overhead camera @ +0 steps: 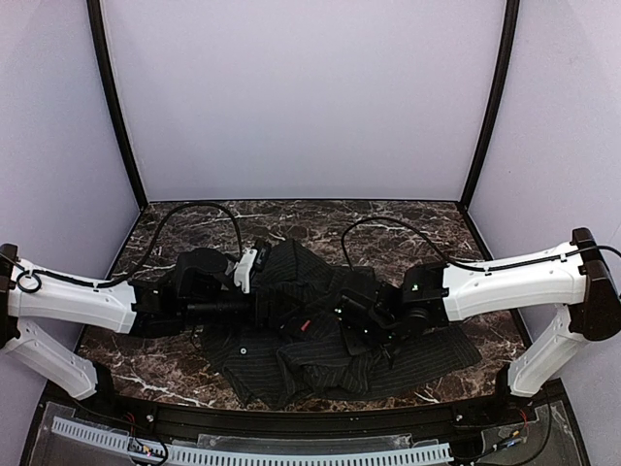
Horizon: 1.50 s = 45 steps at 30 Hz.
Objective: Remove the brooch from the garment
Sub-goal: Pick up the crumpled clothing from the center of the board, then pass from the right arm to the left
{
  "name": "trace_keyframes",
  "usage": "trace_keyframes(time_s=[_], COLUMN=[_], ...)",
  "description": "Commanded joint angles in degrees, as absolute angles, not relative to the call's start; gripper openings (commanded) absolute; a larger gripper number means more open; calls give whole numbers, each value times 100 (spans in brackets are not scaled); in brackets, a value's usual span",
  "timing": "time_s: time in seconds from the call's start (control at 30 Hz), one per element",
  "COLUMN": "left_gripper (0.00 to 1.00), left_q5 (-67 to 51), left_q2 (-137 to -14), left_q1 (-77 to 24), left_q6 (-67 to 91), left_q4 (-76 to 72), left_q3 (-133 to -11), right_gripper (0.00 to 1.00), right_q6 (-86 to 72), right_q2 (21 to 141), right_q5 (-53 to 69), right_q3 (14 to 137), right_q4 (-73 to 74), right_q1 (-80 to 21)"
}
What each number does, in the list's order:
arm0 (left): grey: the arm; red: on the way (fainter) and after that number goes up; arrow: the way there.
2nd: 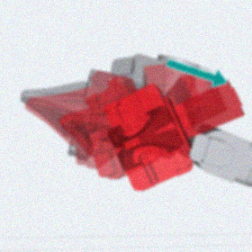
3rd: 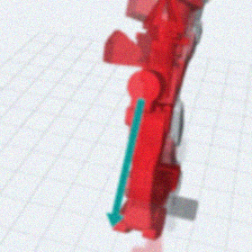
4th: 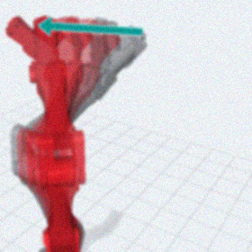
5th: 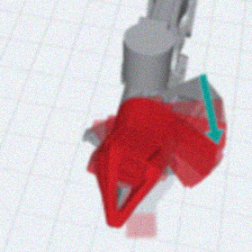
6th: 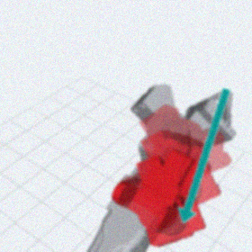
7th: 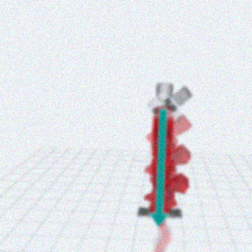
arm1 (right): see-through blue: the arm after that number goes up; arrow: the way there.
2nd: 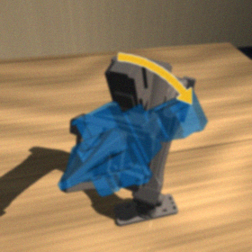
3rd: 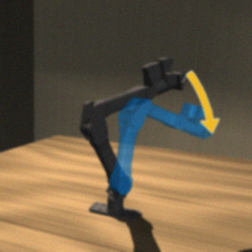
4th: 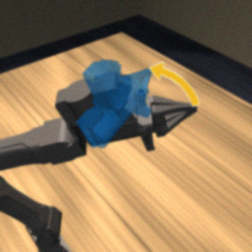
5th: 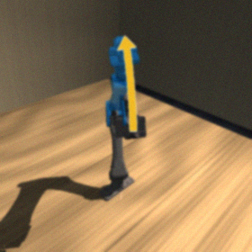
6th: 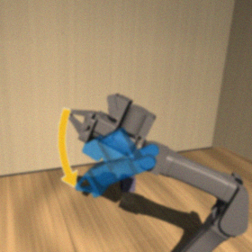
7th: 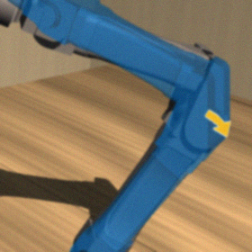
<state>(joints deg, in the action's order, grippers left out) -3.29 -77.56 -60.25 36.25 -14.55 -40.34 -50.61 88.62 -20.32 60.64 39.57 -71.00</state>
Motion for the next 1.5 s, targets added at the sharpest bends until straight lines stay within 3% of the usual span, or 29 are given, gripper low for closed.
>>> trace_keyframes(time_s=[0.0, 0.37, 0.63, 0.83, 1.27, 1.47], left_gripper=[74, 74, 75, 79, 86, 77], left_q5=[-272, -581, -492, -557, -1378, -1924], left_q2=[-7585, -7890, -8088, -7989, -7856, -7951], left_q1=[-6003, -6005, -6004, -5937, -5916, -5922], left_q6=[3523, 2948, 2887, 2858, 2777, 2869], left_q4=[-1409, -1217, -1371, -1452, -2261, -2716], left_q3=[-4011, -4844, -5241, -5293, -5261, -5356], right_gripper=[0, 0, 0, 0, 0, 0], right_q6=[-5147, -4898, -3458, -2686, -3663, -4159], right_q2=[8876, 8391, 7678, 6996, 6140, 6214], right_q5=[-2188, -3723, -3965, -2996, -176, 653], right_q3=[6131, 6311, 5625, 4789, 3633, 3389], right_q4=[4137, 3953, 780, -1658, -3780, -4352], right_q1=[-7145, -6803, -6448, -6339, -5961, -5818])
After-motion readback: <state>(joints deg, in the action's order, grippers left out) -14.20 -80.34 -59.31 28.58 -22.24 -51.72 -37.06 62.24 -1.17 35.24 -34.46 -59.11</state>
